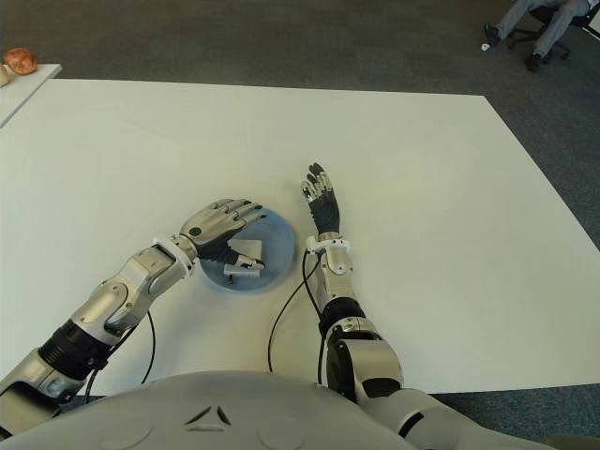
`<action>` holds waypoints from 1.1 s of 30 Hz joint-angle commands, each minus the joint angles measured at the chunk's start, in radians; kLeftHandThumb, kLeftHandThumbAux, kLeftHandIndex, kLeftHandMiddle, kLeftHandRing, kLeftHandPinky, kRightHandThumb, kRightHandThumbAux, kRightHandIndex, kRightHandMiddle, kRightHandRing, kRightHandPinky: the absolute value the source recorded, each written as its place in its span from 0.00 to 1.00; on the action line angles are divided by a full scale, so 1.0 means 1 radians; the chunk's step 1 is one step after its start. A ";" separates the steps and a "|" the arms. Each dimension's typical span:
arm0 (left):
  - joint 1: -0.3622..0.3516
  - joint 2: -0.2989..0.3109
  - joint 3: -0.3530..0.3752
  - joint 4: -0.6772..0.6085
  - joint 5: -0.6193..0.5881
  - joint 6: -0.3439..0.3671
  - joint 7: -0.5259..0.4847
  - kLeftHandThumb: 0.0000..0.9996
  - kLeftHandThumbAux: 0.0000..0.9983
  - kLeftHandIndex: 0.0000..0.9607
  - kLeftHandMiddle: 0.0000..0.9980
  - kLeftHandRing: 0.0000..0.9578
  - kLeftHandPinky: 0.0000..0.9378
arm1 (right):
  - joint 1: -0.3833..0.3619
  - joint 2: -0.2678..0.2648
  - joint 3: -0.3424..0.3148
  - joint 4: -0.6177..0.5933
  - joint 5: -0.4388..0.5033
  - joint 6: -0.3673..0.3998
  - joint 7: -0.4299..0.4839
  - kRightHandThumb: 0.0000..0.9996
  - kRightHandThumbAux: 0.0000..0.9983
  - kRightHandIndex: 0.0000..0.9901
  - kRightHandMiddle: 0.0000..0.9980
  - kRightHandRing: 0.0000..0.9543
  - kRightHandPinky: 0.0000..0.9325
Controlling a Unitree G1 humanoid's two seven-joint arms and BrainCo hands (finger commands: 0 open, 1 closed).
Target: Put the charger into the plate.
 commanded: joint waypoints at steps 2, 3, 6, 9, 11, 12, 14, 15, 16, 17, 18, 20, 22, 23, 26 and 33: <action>0.003 0.014 0.030 0.006 -0.021 -0.007 0.029 0.15 0.15 0.00 0.00 0.00 0.00 | 0.048 0.002 0.000 0.040 -0.001 0.022 -0.007 0.00 0.52 0.05 0.09 0.06 0.03; -0.003 0.020 0.046 0.007 -0.032 -0.009 0.034 0.15 0.16 0.00 0.00 0.00 0.00 | 0.049 0.002 0.000 0.039 0.000 0.020 -0.005 0.00 0.52 0.05 0.09 0.06 0.03; -0.014 0.038 0.127 0.010 -0.105 -0.023 0.064 0.15 0.17 0.00 0.00 0.00 0.00 | 0.049 0.003 -0.003 0.040 0.007 0.013 0.005 0.00 0.52 0.05 0.09 0.06 0.03; -0.009 0.042 0.184 0.017 -0.160 -0.036 0.095 0.15 0.19 0.00 0.00 0.00 0.00 | 0.049 0.003 -0.006 0.041 0.012 0.009 0.013 0.00 0.51 0.06 0.09 0.06 0.04; 0.009 0.033 0.256 0.013 -0.230 -0.046 0.144 0.14 0.21 0.00 0.00 0.00 0.00 | 0.050 0.000 -0.005 0.037 0.012 0.021 0.016 0.00 0.51 0.06 0.09 0.06 0.04; 0.016 0.026 0.287 0.009 -0.263 -0.049 0.163 0.13 0.22 0.00 0.00 0.00 0.00 | 0.050 -0.002 -0.005 0.036 0.011 0.026 0.016 0.00 0.51 0.06 0.09 0.06 0.04; 0.031 -0.001 0.345 -0.002 -0.346 -0.051 0.183 0.13 0.24 0.00 0.00 0.00 0.00 | 0.051 -0.004 -0.005 0.033 0.011 0.030 0.018 0.00 0.51 0.06 0.09 0.06 0.04; 0.034 -0.007 0.359 -0.004 -0.369 -0.053 0.188 0.12 0.25 0.00 0.00 0.00 0.00 | 0.051 -0.005 -0.005 0.032 0.011 0.031 0.019 0.00 0.51 0.06 0.09 0.06 0.04; 0.037 -0.016 0.374 -0.007 -0.399 -0.053 0.191 0.12 0.26 0.00 0.00 0.00 0.00 | 0.052 -0.005 -0.005 0.032 0.011 0.031 0.019 0.00 0.51 0.06 0.08 0.06 0.04; 0.039 -0.021 0.381 -0.008 -0.415 -0.054 0.192 0.12 0.27 0.00 0.00 0.00 0.00 | 0.052 -0.006 -0.006 0.031 0.012 0.030 0.020 0.00 0.51 0.06 0.08 0.06 0.04; 0.041 -0.035 0.415 -0.015 -0.482 -0.047 0.179 0.11 0.28 0.00 0.00 0.00 0.00 | 0.051 -0.006 -0.007 0.032 0.013 0.030 0.021 0.00 0.51 0.06 0.08 0.06 0.05; 0.047 -0.063 0.476 -0.033 -0.606 -0.026 0.151 0.11 0.32 0.00 0.00 0.00 0.00 | 0.051 -0.007 -0.010 0.033 0.017 0.029 0.027 0.00 0.51 0.06 0.08 0.06 0.05; 0.051 -0.074 0.501 -0.044 -0.662 -0.015 0.139 0.11 0.36 0.00 0.00 0.00 0.00 | 0.050 -0.008 -0.012 0.034 0.019 0.029 0.030 0.01 0.51 0.07 0.08 0.06 0.05; 0.053 -0.090 0.518 -0.051 -0.704 -0.010 0.139 0.11 0.37 0.00 0.00 0.00 0.00 | 0.050 -0.009 -0.013 0.035 0.019 0.028 0.031 0.01 0.51 0.07 0.08 0.06 0.05; 0.056 -0.129 0.556 -0.039 -0.806 -0.018 0.143 0.11 0.43 0.00 0.00 0.00 0.00 | 0.050 -0.011 -0.016 0.035 0.022 0.028 0.035 0.00 0.50 0.07 0.08 0.06 0.06; 0.048 -0.184 0.620 0.121 -0.965 -0.084 0.142 0.11 0.54 0.00 0.00 0.00 0.00 | 0.055 -0.017 -0.021 0.031 0.026 0.031 0.038 0.00 0.50 0.08 0.09 0.06 0.07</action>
